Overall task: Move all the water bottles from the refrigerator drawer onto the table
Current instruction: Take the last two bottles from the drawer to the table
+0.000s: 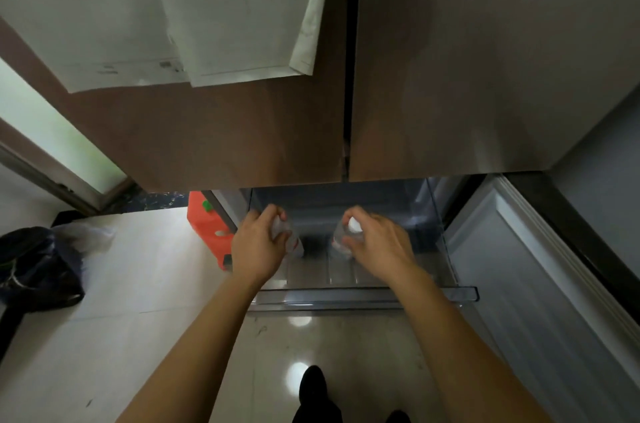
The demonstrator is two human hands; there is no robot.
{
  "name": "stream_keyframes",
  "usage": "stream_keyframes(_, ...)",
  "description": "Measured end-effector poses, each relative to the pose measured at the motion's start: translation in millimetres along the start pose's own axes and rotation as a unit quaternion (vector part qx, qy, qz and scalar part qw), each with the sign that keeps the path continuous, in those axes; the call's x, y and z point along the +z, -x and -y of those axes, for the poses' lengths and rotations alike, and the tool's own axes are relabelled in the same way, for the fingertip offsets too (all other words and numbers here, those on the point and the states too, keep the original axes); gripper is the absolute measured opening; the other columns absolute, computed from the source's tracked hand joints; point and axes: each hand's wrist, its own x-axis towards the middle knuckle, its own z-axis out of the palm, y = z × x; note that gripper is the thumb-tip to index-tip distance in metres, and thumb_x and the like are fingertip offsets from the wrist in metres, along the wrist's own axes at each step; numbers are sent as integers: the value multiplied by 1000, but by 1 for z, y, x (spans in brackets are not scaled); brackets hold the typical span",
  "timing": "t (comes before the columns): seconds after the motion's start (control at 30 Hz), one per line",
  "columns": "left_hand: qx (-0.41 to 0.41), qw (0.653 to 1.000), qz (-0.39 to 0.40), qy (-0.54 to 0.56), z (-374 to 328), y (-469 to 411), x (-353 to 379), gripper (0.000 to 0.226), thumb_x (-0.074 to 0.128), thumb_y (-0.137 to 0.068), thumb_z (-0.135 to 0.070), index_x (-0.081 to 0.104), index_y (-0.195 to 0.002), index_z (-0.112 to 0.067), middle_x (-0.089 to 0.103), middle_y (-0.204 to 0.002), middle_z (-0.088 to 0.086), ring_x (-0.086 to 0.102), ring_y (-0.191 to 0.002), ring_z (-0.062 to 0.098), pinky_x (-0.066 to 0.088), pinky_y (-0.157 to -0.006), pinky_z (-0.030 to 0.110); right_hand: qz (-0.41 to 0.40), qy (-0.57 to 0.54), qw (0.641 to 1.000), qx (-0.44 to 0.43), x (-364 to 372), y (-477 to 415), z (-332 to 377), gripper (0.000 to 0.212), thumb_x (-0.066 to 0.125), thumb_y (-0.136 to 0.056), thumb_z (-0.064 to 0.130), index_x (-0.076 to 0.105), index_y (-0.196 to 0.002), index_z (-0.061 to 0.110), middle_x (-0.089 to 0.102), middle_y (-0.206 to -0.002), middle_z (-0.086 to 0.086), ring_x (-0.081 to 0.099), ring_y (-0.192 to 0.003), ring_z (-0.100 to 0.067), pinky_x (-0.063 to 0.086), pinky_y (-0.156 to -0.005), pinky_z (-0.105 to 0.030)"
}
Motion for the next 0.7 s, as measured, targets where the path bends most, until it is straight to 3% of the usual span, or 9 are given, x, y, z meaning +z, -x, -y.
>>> stream_keyframes(0.1, -8, 998, 43, 34, -6, 6, 4, 28, 70, -88, -23, 55, -112, -25, 55, -106, 5, 58, -92, 29, 56, -78, 43, -13, -12, 999, 33, -2, 12, -5, 30, 68, -90, 39, 49, -113, 40, 64, -102, 6, 56, -87, -15, 38, -62, -26)
stream_keyframes(0.23, 12, 997, 75, 35, -13, 15, 18, 48, 72, -86, -22, 51, -130, -28, 51, -115, 3, 58, -98, 24, 53, -83, 36, -34, -129, 987, 92, 9, 20, -13, 52, 75, -86, 37, 48, -131, 40, 67, -119, 2, 63, -106, -20, 54, -82, -35)
stream_keyframes(0.33, -52, 989, 62, 122, -11, 18, 25, 55, 78, -83, -26, 52, -132, -24, 56, -122, 3, 58, -104, 21, 51, -89, 36, -25, -214, 967, 138, 22, 25, -17, 66, 81, -81, 36, 49, -138, 33, 66, -125, 1, 62, -116, -21, 54, -95, -42)
stream_keyframes(0.43, -81, 988, 52, 124, 3, 27, 32, 65, 80, -80, -34, 49, -135, -21, 52, -126, 6, 54, -112, 22, 45, -96, 35, -46, -178, 973, 141, 37, 34, -21, 74, 80, -80, 39, 44, -144, 34, 53, -123, -3, 58, -114, -24, 53, -95, -39)
stream_keyframes(0.57, -102, 984, 66, 130, 14, 38, 44, 91, 84, -72, -43, 30, -143, -30, 36, -138, 4, 41, -116, 15, 39, -101, 37, -72, -117, 980, 141, 50, 38, -23, 89, 87, -71, 33, 34, -143, 32, 27, -130, -2, 46, -120, -27, 49, -102, -40)
stream_keyframes(0.63, -89, 985, 78, 124, 15, 41, 50, 92, 85, -70, -44, 27, -140, -30, 42, -139, 3, 49, -121, 21, 46, -100, 43, -68, -130, 979, 143, 53, 36, -21, 90, 88, -70, 28, 27, -136, 34, 28, -140, -5, 48, -123, -29, 51, -99, -42)
stream_keyframes(0.7, -82, 988, 72, 110, 13, 41, 55, 90, 85, -70, -45, 26, -136, -31, 50, -136, 2, 55, -119, 26, 52, -93, 46, -60, -149, 977, 138, 54, 35, -22, 84, 85, -74, 26, 22, -128, 38, 43, -140, -7, 57, -116, -30, 55, -90, -42)
